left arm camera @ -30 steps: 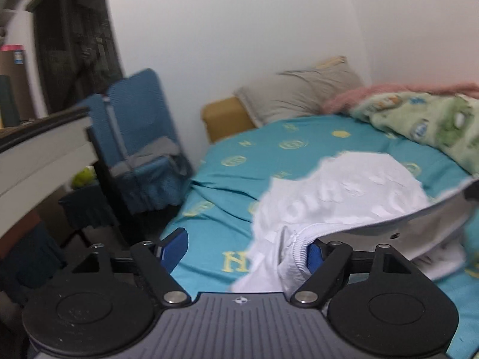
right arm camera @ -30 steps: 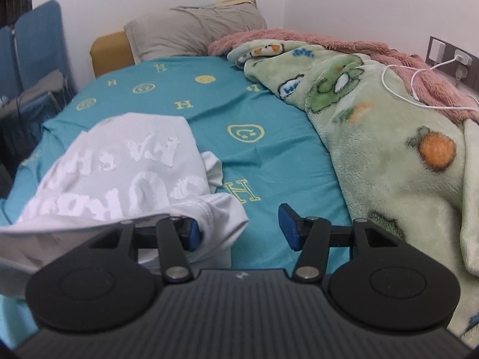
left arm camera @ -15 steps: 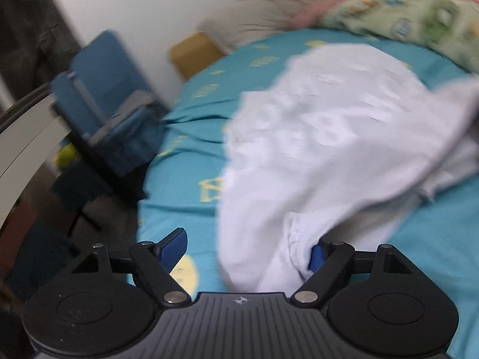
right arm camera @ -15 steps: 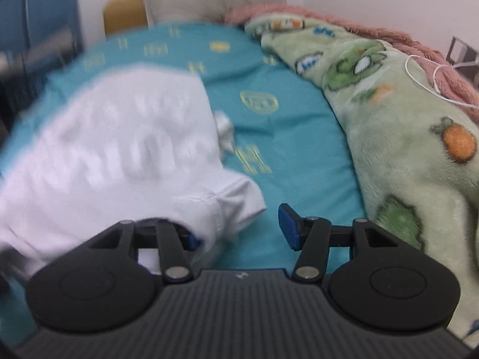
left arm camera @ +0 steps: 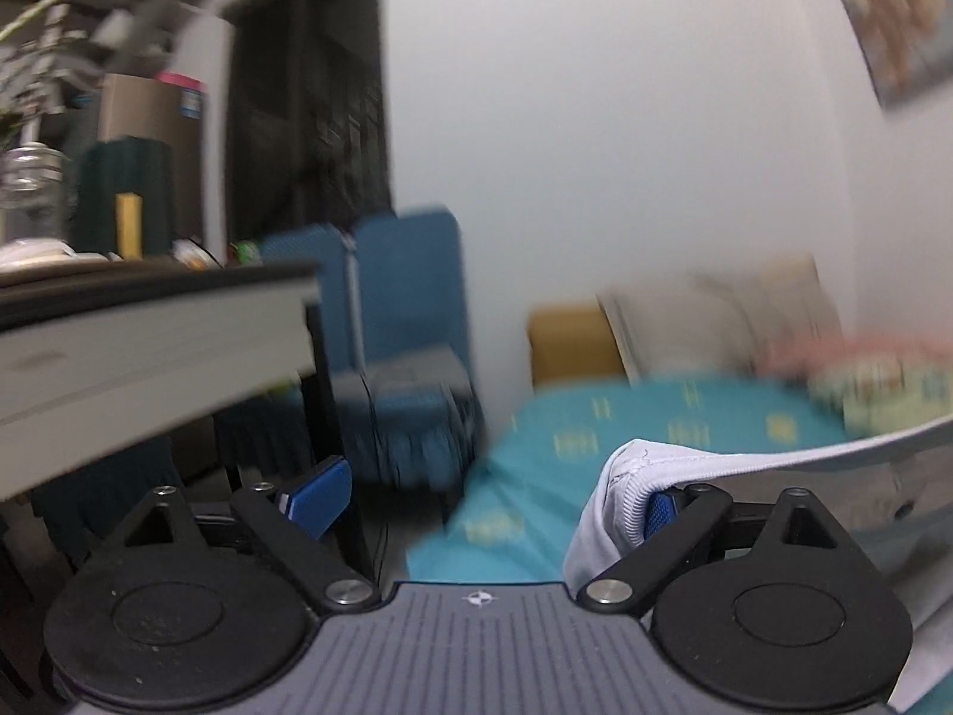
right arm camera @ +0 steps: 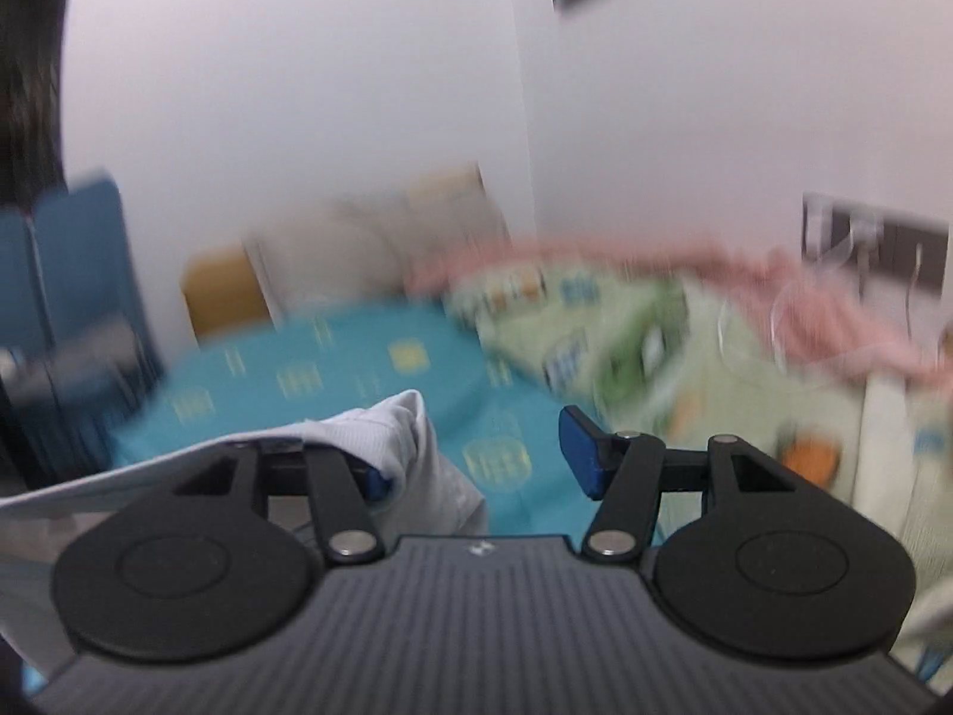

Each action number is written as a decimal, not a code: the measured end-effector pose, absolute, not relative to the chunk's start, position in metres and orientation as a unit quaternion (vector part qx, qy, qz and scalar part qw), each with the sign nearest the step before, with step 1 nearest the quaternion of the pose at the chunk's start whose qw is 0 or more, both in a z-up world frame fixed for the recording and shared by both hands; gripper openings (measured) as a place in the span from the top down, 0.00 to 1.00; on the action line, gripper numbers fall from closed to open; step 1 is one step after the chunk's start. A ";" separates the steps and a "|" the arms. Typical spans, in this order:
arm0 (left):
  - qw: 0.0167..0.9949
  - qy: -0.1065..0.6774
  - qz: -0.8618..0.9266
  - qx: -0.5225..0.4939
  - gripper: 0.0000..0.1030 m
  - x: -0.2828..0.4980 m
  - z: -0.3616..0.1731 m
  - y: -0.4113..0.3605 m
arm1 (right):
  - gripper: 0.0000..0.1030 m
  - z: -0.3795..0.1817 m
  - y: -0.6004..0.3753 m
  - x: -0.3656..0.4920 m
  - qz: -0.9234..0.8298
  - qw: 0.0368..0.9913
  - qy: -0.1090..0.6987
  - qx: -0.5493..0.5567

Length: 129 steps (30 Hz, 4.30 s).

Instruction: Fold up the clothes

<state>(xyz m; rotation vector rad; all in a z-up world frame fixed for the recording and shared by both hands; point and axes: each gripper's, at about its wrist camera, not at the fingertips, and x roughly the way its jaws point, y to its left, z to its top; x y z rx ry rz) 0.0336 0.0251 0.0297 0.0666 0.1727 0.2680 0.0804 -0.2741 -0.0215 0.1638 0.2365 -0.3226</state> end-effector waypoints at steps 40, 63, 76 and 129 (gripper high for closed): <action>0.992 -0.018 0.109 0.057 0.04 -0.086 0.386 0.010 | 0.41 0.285 -0.268 -0.086 -0.103 0.993 -0.038 0.049; 0.963 0.243 0.069 0.094 0.04 0.542 -0.071 -0.054 | 0.43 -0.104 -0.319 0.514 -0.126 0.958 0.252 0.047; 0.910 0.407 -0.065 0.033 0.00 0.597 -0.168 -0.028 | 0.38 -0.184 -0.332 0.569 0.023 0.891 0.441 0.105; 0.889 0.355 0.103 -0.269 0.12 0.285 -0.108 0.181 | 0.34 -0.114 -0.352 0.137 -0.001 0.927 0.312 0.209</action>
